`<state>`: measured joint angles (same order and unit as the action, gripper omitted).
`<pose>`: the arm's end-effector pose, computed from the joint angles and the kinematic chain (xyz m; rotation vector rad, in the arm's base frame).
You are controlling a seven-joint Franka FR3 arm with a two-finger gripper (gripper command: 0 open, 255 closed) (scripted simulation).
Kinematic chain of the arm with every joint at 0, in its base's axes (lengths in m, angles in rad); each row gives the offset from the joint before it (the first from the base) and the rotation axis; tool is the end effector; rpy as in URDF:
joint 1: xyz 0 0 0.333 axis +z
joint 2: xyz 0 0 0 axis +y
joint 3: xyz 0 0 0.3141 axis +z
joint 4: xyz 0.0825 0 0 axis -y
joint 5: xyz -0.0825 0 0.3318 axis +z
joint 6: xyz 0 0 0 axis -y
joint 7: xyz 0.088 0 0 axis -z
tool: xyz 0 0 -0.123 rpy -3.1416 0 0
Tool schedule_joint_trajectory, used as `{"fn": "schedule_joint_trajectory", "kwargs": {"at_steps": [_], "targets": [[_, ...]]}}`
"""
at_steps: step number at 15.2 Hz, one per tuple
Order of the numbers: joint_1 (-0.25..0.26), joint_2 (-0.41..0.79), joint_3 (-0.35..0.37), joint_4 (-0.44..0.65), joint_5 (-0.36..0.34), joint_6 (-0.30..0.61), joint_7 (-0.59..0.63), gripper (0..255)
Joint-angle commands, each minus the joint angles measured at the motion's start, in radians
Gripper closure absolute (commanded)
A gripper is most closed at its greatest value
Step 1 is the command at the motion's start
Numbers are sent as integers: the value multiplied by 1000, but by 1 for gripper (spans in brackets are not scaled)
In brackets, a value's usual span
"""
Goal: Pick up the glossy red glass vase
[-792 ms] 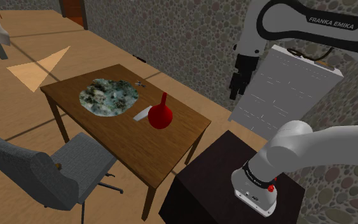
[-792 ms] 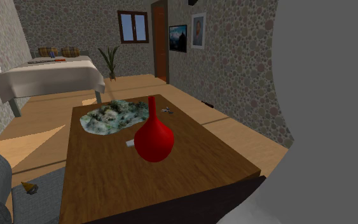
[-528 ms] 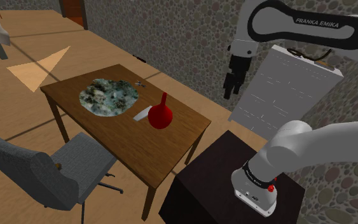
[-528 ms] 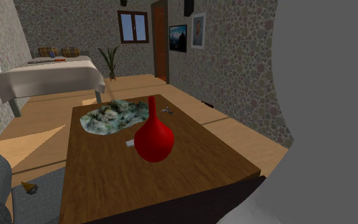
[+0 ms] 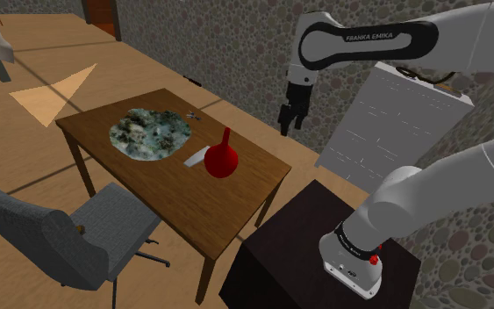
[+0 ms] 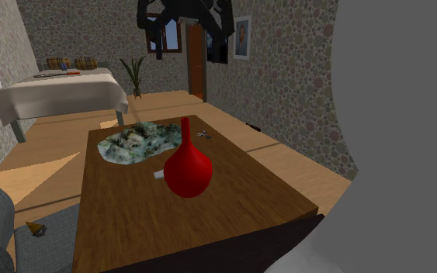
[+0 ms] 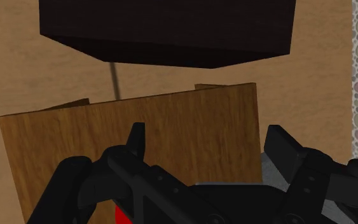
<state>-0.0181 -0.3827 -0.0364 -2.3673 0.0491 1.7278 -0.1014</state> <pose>0.3499 -0.0145 0.4561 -3.0368 -0.0567 0.3844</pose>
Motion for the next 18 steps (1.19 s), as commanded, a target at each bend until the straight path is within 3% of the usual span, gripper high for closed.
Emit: {"fn": "schedule_joint_trajectory", "kwargs": {"at_steps": [1,10,18], "targets": [[2,77,2,39,-2,43,2,0],[3,425,4,258,-14,187,6,0],[3,737,3,542,-27,228,13,0]]}}
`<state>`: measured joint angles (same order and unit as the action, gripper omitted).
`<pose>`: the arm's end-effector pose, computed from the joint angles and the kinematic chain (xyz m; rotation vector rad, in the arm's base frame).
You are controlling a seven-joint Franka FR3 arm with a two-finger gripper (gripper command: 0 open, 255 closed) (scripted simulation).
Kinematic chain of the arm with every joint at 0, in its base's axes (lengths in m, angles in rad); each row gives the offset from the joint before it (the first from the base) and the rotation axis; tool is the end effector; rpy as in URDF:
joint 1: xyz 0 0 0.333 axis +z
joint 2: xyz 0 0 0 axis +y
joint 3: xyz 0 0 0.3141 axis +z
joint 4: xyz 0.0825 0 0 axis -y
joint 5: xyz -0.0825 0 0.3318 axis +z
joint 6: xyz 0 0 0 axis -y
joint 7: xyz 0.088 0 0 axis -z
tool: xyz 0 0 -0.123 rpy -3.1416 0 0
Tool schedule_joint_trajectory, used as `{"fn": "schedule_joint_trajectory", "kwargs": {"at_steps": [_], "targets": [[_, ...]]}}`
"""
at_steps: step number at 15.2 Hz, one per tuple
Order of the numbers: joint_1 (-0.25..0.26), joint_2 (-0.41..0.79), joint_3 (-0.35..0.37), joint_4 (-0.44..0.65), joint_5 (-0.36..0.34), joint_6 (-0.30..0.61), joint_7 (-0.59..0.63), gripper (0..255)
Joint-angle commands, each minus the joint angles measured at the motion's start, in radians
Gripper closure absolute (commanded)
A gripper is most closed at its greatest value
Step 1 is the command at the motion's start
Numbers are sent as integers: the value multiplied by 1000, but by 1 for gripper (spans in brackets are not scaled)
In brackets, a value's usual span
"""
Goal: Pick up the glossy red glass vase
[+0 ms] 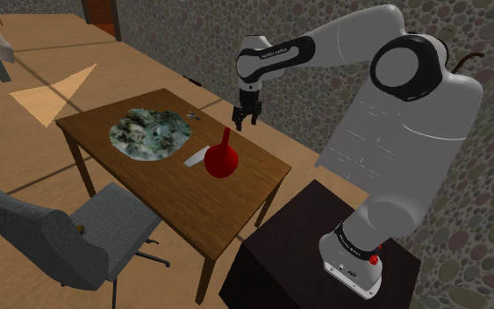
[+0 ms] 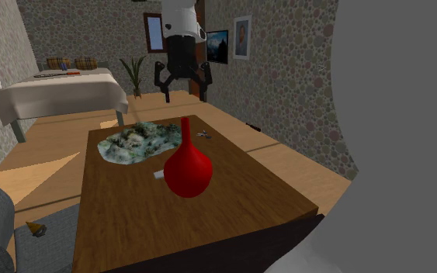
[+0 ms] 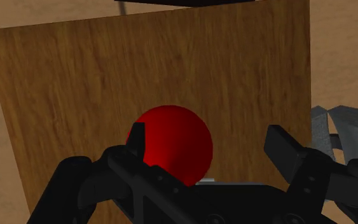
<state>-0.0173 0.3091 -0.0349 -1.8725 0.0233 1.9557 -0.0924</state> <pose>0.5509 -0.0259 0.3449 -3.0957 -0.0456 0.3488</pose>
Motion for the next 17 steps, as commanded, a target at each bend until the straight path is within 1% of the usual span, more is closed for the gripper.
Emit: {"fn": "schedule_joint_trajectory", "kwargs": {"at_steps": [1,5,8,9,17], "targets": [[2,85,1,90,-3,-1,5,0],[1,250,-2,281,-9,-20,9,0],[-1,384,-4,453,-12,-53,12,0],[-1,411,-4,490,-13,-62,12,0],[-2,465,-3,474,-12,7,13,0]]}}
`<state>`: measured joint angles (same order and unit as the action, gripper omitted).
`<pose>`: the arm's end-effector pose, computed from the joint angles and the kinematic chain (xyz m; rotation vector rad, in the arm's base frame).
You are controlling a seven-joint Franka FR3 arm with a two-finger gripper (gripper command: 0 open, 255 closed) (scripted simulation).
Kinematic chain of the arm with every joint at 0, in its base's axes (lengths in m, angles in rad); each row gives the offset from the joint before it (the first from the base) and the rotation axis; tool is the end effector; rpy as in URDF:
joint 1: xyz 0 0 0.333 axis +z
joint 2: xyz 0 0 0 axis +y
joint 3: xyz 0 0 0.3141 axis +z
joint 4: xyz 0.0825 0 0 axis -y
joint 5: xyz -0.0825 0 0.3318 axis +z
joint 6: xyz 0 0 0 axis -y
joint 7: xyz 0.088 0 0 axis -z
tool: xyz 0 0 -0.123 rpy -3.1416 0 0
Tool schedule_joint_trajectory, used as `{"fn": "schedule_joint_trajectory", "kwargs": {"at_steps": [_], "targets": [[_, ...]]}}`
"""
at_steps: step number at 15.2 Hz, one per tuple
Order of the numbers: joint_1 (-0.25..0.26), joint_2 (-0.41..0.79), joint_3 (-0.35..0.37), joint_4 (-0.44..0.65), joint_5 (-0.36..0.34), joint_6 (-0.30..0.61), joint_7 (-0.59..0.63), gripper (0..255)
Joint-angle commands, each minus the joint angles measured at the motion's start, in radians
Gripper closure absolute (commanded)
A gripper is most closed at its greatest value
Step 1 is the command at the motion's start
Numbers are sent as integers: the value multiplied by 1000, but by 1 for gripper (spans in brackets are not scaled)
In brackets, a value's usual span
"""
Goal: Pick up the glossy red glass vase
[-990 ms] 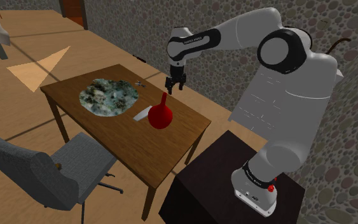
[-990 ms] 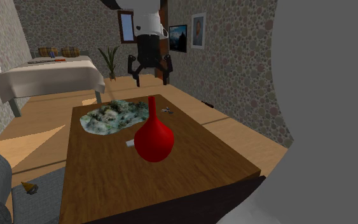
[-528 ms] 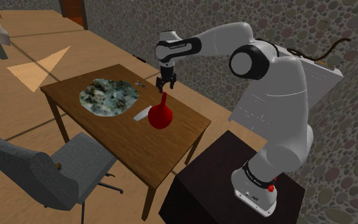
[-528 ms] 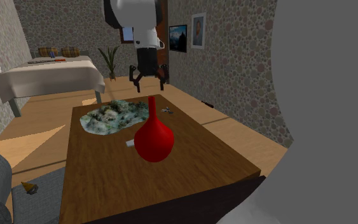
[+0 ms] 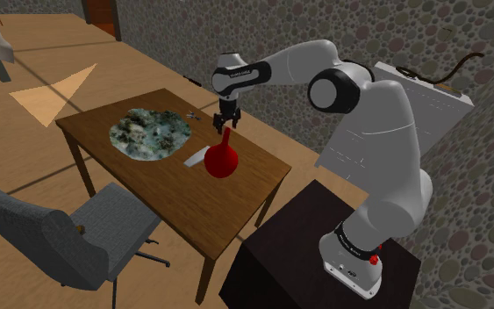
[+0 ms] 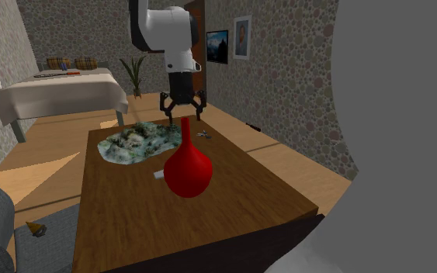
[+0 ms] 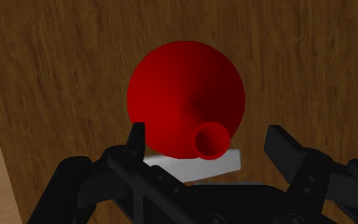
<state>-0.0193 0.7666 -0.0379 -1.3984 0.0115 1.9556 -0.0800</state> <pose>0.6582 -0.0320 0.2462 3.1214 0.0393 -0.3283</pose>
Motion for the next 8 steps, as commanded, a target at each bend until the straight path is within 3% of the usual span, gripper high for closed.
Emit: {"fn": "schedule_joint_trajectory", "kwargs": {"at_steps": [1,2,8], "targets": [[0,7,0,0,0,7,0,0],[0,7,0,0,0,7,0,255],[0,9,0,1,0,8,0,255]]}}
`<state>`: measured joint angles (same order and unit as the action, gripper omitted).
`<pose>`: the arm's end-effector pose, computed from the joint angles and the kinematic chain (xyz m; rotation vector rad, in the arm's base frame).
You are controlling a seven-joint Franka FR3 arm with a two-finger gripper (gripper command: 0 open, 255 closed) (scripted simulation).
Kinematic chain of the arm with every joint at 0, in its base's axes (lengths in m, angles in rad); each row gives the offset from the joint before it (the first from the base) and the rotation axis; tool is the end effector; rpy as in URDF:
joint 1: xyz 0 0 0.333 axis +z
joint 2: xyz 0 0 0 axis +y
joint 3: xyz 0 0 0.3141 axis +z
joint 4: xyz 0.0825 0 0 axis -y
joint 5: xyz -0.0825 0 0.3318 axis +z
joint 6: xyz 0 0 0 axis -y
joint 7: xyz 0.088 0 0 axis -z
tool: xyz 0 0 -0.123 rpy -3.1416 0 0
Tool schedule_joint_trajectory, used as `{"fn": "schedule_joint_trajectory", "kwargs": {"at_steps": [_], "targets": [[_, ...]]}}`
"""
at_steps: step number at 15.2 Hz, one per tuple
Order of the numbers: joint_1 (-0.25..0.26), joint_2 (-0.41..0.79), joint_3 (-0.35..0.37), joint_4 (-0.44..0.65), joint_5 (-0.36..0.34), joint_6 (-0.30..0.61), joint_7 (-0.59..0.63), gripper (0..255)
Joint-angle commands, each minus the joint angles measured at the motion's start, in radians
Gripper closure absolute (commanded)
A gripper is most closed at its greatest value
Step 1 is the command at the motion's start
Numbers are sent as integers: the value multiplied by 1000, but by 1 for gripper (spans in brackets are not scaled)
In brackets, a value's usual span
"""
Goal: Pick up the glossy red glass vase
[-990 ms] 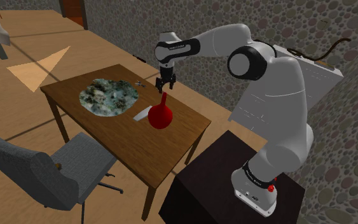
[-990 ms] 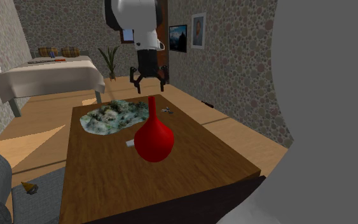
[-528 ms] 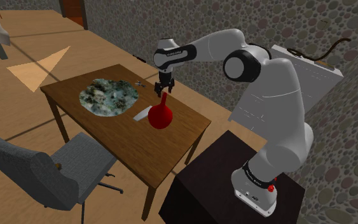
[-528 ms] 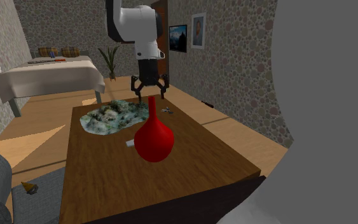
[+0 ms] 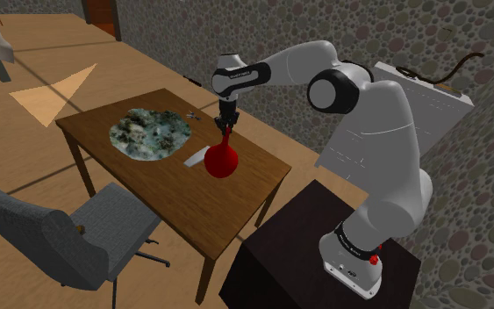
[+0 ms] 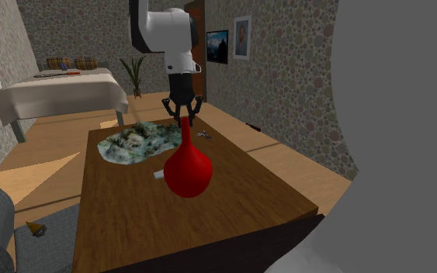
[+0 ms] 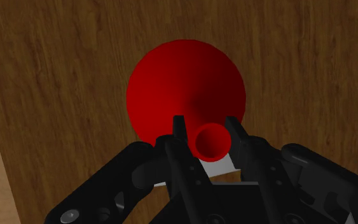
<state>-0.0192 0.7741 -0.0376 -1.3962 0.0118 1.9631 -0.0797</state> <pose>0.6591 -0.0318 0.2426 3.1217 0.0394 -0.3248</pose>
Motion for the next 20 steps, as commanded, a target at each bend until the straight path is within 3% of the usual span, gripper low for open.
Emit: {"fn": "schedule_joint_trajectory", "kwargs": {"at_steps": [1,20], "targets": [[0,1,0,-1,0,0,0,255],[1,-97,-2,45,-3,-144,0,255]]}}
